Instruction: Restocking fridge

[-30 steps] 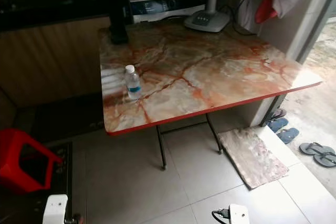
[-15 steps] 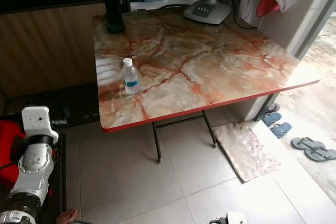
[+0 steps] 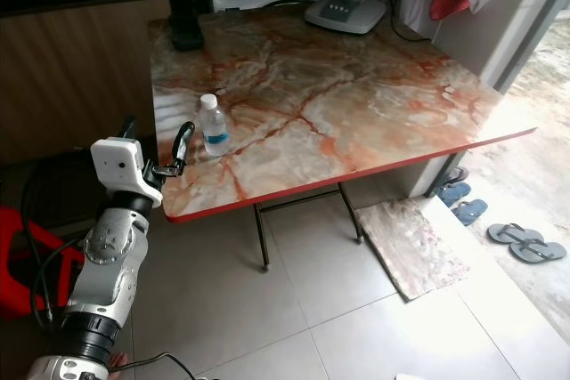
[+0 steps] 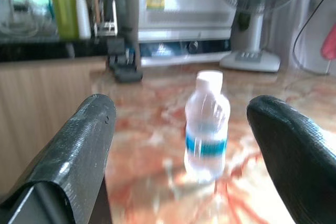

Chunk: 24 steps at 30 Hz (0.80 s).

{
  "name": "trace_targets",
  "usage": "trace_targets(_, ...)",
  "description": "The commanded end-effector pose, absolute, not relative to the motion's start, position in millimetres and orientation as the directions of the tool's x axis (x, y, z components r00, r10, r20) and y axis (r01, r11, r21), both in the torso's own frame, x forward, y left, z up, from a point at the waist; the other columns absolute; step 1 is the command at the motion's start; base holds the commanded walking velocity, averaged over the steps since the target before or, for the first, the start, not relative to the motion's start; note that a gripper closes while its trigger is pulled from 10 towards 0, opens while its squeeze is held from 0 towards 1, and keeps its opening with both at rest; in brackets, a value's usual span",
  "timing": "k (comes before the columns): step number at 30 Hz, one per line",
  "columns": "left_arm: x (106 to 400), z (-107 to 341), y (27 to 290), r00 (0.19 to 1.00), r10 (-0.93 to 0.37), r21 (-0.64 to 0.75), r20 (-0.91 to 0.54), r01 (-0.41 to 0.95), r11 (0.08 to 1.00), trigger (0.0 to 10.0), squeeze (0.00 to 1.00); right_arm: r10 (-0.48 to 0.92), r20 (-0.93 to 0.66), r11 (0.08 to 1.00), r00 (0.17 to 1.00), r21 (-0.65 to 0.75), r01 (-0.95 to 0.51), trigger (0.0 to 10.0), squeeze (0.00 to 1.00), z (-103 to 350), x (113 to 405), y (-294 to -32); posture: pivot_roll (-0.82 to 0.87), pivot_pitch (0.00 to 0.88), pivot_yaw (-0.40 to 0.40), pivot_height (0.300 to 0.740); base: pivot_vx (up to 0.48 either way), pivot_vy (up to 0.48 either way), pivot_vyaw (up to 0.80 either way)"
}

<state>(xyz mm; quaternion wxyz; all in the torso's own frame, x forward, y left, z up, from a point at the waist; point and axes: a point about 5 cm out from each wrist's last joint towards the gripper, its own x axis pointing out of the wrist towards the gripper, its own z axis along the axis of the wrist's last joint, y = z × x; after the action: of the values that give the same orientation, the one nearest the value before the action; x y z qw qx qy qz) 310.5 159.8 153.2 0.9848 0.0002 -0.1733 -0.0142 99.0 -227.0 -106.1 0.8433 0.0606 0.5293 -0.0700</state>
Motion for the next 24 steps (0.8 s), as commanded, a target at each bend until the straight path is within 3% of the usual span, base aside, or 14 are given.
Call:
trace_targets(1, 308.6, 160.8, 163.6, 0.933, -0.008, -0.001, 0.361, 0.009, 1.000, 10.0, 0.00, -0.065, -0.903, 0.979, 0.424, 0.024, 0.201, 10.0, 0.00, -106.5, 94.6, -229.9, 0.10, 0.064, -0.041, 0.740, 0.000, 0.000, 0.00)
trace_targets(6, 309.0, 163.2, 161.7, 0.939, -0.049, -0.003, 0.341, 0.053, 0.999, 10.0, 0.00, -0.085, -0.904, 0.967, 0.420, 0.026, 0.252, 10.0, 0.00, -107.4, 91.6, -229.8, 0.09, 0.055, -0.030, 0.740, 0.000, 0.000, 0.00)
trace_targets(16, 315.5, 174.3, 167.8, 0.944, -0.024, 0.026, 0.329, 0.016, 1.000, 10.0, 0.00, -0.077, -0.893, 0.964, 0.442, 0.047, 0.263, 10.0, 0.00, -106.5, 96.1, -227.8, 0.09, 0.094, -0.019, 0.740, 0.000, 0.000, 0.00)
trace_targets(24, 312.1, 173.1, 184.5, 0.956, -0.030, 0.096, 0.292, 0.002, 0.995, 10.0, 0.00, -0.055, -0.893, 0.979, 0.447, 0.041, 0.201, 10.0, 0.00, -105.3, 100.4, -227.8, 0.10, 0.112, -0.017, 0.740, 0.000, 0.000, 0.00)
